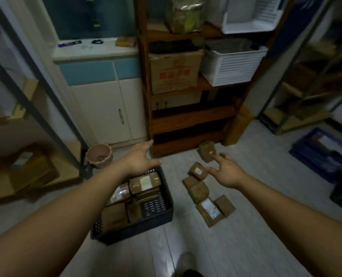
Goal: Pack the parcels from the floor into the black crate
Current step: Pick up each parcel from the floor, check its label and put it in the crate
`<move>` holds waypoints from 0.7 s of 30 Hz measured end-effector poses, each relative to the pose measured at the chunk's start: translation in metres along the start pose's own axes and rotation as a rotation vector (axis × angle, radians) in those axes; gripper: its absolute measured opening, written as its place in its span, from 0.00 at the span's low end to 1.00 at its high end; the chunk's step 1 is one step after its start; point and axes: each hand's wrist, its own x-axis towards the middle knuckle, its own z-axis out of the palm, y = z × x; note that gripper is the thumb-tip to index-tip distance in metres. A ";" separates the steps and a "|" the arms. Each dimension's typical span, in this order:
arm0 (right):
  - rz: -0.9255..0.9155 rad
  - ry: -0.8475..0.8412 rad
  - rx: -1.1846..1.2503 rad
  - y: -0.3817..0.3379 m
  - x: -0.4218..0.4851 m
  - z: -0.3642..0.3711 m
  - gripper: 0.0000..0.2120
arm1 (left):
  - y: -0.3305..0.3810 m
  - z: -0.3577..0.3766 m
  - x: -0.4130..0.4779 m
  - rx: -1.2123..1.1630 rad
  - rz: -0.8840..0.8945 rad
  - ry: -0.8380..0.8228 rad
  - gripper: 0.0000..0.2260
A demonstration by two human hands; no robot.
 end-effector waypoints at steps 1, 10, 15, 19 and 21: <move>0.006 0.013 0.000 0.010 -0.009 -0.007 0.31 | 0.014 0.006 -0.001 0.013 0.020 -0.019 0.38; 0.014 0.082 0.060 0.140 -0.035 -0.067 0.30 | 0.137 0.086 0.017 0.002 0.033 -0.039 0.38; 0.015 0.047 0.077 0.229 -0.036 -0.098 0.31 | 0.199 0.150 0.046 -0.072 -0.057 -0.082 0.38; -0.013 0.009 0.106 0.263 -0.021 -0.111 0.30 | 0.222 0.180 0.054 -0.112 -0.077 -0.130 0.37; -0.028 -0.006 0.122 0.268 -0.008 -0.110 0.30 | 0.221 0.184 0.060 -0.120 -0.086 -0.130 0.38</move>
